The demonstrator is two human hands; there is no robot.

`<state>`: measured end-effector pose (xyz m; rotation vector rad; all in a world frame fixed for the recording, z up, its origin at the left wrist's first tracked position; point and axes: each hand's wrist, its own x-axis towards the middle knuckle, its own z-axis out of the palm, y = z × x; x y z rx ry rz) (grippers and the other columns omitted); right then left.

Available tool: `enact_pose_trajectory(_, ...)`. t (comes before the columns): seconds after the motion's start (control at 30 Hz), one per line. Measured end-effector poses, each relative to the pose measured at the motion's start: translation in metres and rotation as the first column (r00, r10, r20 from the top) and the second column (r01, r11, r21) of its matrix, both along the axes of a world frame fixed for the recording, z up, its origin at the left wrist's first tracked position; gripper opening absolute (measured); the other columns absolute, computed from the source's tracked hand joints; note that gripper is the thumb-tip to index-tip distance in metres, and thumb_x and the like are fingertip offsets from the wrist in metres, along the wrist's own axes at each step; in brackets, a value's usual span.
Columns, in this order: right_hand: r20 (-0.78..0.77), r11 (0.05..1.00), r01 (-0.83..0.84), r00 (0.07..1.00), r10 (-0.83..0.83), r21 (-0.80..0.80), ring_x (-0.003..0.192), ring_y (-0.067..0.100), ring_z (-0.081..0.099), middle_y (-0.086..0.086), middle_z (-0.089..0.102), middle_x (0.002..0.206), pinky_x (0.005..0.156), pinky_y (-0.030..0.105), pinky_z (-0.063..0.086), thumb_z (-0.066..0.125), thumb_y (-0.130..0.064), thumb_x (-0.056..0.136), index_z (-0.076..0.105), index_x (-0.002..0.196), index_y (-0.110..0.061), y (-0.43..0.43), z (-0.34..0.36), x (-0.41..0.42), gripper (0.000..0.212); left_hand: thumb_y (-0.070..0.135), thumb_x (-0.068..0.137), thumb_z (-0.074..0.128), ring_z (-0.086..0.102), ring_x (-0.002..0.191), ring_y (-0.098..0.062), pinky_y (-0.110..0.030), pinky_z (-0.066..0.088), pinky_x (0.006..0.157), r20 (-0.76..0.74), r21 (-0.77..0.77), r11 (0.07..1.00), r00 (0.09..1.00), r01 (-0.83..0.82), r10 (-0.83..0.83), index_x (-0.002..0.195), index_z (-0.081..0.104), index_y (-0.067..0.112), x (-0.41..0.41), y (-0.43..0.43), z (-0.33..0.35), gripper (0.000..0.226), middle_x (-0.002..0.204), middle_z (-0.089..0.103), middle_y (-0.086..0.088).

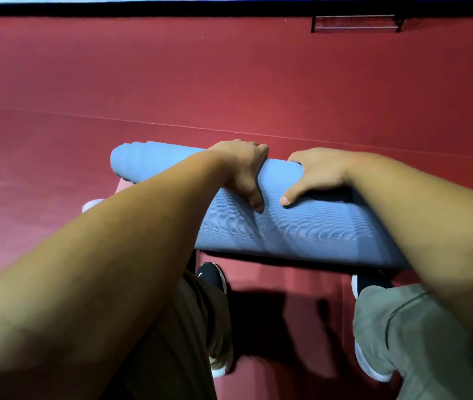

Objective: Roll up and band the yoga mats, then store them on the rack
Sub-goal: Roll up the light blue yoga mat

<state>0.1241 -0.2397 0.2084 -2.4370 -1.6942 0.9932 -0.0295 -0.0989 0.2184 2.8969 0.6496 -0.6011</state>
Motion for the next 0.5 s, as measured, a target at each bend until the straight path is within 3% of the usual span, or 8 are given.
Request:
enact_pose_trajectory(0.17, 0.039, 0.998, -0.066, 0.997, 0.065, 0.02, 0.121, 0.019, 0.058, -0.01, 0.059, 0.14, 0.106, 0.043, 0.049, 0.086, -0.083, 0.05, 0.045, 0.146, -0.038, 0.006, 0.003, 0.005, 0.113, 0.071, 0.035, 0.094, 0.067, 0.092, -0.02, -0.042, 0.06, 0.085, -0.004, -0.137, 0.982, 0.991, -0.133, 0.133, 0.108, 0.062, 0.031, -0.005, 0.012, 0.006, 0.09, 0.101, 0.069, 0.008)
enact_pose_trajectory(0.27, 0.188, 0.987, -0.159, 0.969, 0.157, -0.005, 0.132, 0.025, 0.05, -0.008, 0.05, 0.144, 0.11, 0.052, 0.044, 0.08, -0.092, 0.037, 0.032, 0.151, -0.043, 0.007, 0.002, 0.002, 0.133, 0.064, 0.041, 0.098, 0.07, 0.092, -0.019, -0.039, 0.061, 0.084, -0.004, -0.254, 0.943, 0.975, -0.216, 0.222, 0.104, 0.069, 0.028, -0.012, 0.02, 0.007, 0.078, 0.099, 0.074, 0.007)
enact_pose_trajectory(0.37, 0.262, 0.984, -0.177, 0.951, 0.164, 0.027, 0.127, 0.028, 0.054, -0.006, 0.055, 0.139, 0.103, 0.051, 0.049, 0.081, -0.09, 0.036, 0.038, 0.146, -0.04, 0.007, 0.0, -0.003, 0.128, 0.06, 0.046, 0.1, 0.071, 0.093, -0.018, -0.037, 0.061, 0.086, -0.018, -0.3, 0.921, 0.967, -0.247, 0.253, 0.105, 0.072, 0.026, -0.015, 0.024, 0.007, 0.073, 0.1, 0.076, 0.006)
enact_pose_trajectory(0.5, 0.208, 0.987, -0.14, 0.971, 0.12, 0.083, 0.115, 0.023, 0.059, -0.007, 0.063, 0.132, 0.095, 0.041, 0.051, 0.09, -0.077, 0.048, 0.051, 0.14, -0.035, 0.005, 0.002, -0.001, 0.109, 0.065, 0.052, 0.096, 0.068, 0.101, -0.02, -0.04, 0.058, 0.091, -0.052, -0.286, 0.936, 0.979, -0.206, 0.2, 0.12, 0.066, 0.03, -0.012, 0.021, 0.008, 0.083, 0.11, 0.071, 0.007)
